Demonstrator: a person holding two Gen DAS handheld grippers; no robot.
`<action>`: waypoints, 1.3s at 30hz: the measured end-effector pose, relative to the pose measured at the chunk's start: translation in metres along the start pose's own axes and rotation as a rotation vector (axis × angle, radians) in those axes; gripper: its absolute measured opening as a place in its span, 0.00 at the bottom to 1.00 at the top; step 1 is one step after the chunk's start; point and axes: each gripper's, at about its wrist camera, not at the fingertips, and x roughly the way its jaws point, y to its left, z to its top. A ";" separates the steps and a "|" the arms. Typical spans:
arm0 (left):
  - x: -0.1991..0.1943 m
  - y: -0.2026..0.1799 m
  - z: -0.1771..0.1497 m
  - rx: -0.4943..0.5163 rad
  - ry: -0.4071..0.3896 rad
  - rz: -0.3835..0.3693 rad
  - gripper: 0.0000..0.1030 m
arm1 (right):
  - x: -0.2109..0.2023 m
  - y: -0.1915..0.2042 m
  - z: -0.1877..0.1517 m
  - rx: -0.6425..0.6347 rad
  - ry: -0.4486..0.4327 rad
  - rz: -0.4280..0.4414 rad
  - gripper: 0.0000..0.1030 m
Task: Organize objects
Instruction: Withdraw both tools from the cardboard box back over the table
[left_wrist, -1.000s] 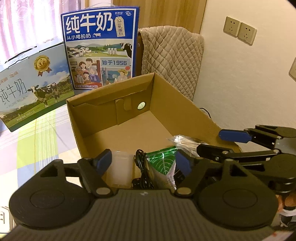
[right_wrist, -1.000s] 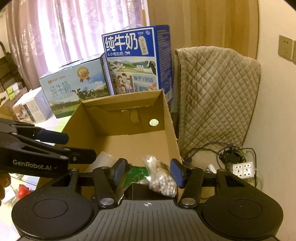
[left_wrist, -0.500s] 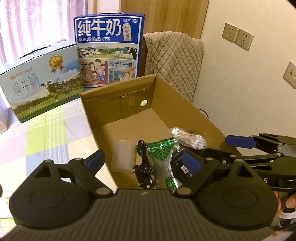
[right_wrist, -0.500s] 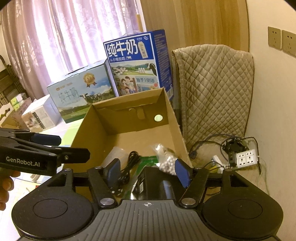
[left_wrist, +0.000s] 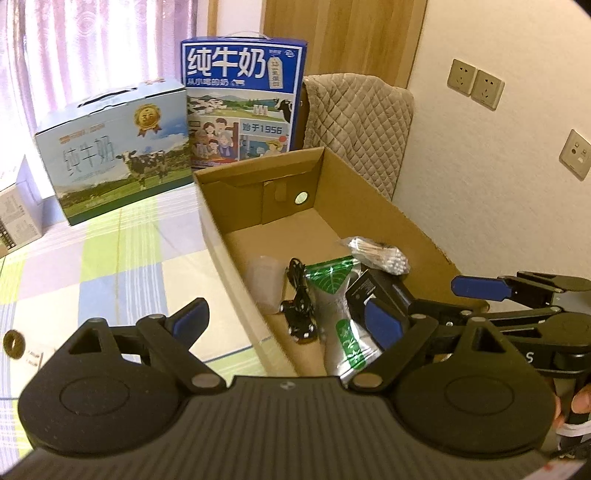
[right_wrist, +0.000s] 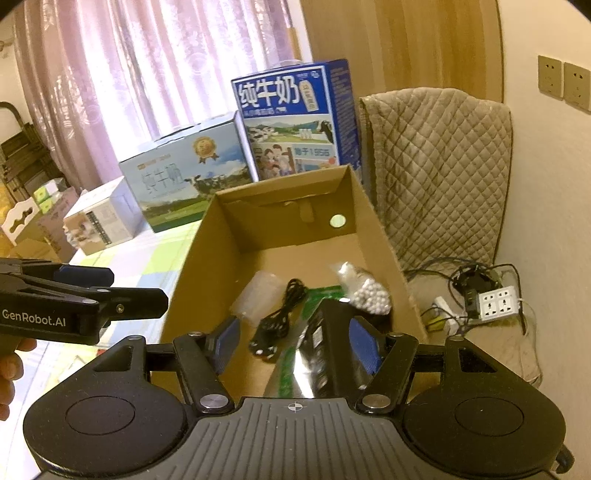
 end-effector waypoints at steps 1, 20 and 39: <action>-0.003 0.002 -0.002 -0.003 0.000 0.003 0.87 | -0.001 0.004 -0.002 -0.002 0.003 0.005 0.61; -0.060 0.062 -0.062 -0.079 0.008 0.057 0.88 | -0.013 0.081 -0.035 -0.069 0.045 0.068 0.61; -0.118 0.146 -0.115 -0.106 -0.024 0.160 0.99 | 0.007 0.170 -0.061 -0.133 0.108 0.127 0.61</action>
